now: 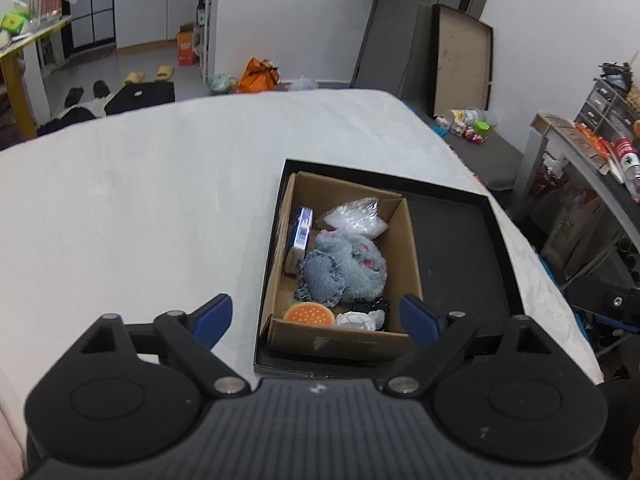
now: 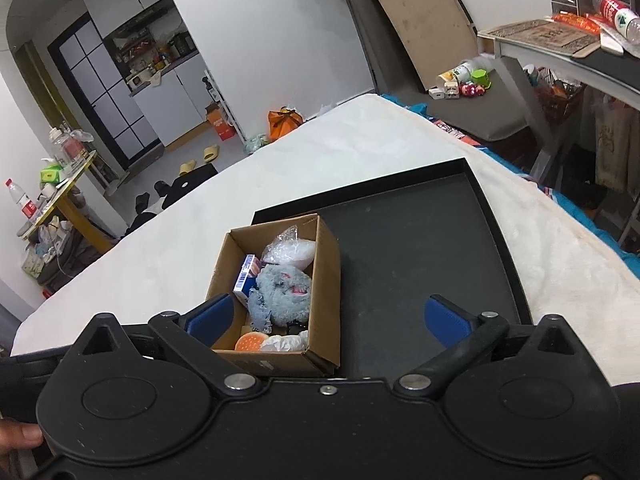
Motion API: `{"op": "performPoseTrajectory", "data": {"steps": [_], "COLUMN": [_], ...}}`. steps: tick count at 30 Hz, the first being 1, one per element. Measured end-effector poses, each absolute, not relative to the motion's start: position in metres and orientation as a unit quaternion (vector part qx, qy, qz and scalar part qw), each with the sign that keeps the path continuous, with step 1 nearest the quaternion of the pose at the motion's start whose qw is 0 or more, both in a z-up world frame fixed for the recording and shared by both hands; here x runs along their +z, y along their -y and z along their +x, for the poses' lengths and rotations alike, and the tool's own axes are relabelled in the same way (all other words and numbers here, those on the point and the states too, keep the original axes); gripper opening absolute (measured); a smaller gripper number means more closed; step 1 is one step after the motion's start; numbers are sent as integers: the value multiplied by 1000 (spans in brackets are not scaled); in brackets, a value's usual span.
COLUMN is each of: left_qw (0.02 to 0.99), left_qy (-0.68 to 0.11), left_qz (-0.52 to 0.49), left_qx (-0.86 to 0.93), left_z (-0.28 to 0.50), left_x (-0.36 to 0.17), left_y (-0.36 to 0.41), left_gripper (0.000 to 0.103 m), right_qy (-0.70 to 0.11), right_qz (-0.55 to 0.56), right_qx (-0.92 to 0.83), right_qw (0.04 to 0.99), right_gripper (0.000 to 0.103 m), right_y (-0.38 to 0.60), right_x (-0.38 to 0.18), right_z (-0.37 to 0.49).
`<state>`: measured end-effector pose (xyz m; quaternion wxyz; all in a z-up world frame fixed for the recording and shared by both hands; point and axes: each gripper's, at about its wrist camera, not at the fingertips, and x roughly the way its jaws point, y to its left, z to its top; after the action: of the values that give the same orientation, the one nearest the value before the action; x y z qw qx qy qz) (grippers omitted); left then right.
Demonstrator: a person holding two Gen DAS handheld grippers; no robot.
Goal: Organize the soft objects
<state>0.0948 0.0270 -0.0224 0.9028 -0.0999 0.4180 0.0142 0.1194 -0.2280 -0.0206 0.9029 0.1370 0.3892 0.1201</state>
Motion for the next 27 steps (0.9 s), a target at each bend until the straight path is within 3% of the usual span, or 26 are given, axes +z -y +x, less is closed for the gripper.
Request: {"op": "performPoseTrajectory", "data": {"steps": [9, 27], "left_qw": [919, 937], "left_qy": [-385, -346], "left_qz": [-85, -59], "left_qx": [3, 1], "left_z": [70, 22], "left_x": [15, 67], "left_y": [-22, -20], "left_gripper": [102, 103], "right_qy": [-370, -344], "right_qz": [118, 90], "right_qx": [102, 85], "right_qw": [916, 931], "right_gripper": [103, 103], "right_y": [231, 245], "right_x": [1, 40], "right_z": [100, 65]}}
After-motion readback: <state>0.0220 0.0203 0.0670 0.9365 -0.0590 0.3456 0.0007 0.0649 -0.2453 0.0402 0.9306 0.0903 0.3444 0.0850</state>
